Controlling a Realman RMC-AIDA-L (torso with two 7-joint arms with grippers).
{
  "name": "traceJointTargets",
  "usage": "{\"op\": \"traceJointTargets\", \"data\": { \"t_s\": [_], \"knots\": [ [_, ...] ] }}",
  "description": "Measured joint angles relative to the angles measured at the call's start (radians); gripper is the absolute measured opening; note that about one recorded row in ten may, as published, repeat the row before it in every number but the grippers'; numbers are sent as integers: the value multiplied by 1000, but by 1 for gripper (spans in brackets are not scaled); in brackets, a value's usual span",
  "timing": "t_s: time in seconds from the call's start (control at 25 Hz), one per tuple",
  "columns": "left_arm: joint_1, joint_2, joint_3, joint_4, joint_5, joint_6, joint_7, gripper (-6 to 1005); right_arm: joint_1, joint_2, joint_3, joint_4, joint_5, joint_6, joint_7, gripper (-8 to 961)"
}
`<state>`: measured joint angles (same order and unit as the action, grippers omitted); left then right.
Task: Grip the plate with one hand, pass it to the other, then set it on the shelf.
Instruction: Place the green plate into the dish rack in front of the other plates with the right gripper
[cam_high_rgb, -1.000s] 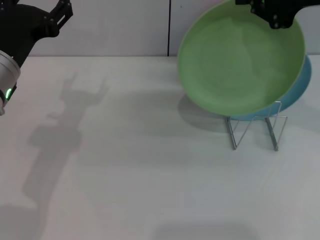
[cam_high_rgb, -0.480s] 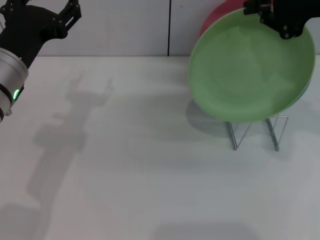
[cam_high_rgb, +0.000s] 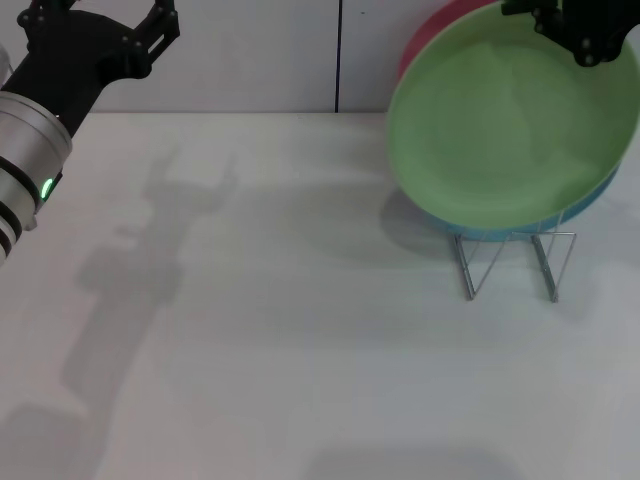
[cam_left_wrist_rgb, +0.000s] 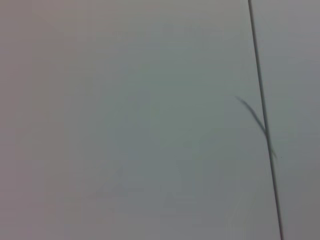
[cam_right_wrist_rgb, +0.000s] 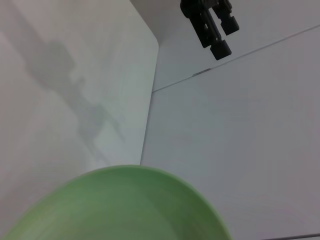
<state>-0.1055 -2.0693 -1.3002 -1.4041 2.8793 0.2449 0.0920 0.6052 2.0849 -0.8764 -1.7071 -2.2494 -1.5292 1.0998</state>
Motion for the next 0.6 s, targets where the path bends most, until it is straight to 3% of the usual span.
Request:
{"op": "traceJointTargets", "data": {
  "t_s": [0.6],
  "knots": [
    [-20,0,12,15,0,-3,0,859,-11,0,29,-4,4,-3,-50,33]
  ]
}}
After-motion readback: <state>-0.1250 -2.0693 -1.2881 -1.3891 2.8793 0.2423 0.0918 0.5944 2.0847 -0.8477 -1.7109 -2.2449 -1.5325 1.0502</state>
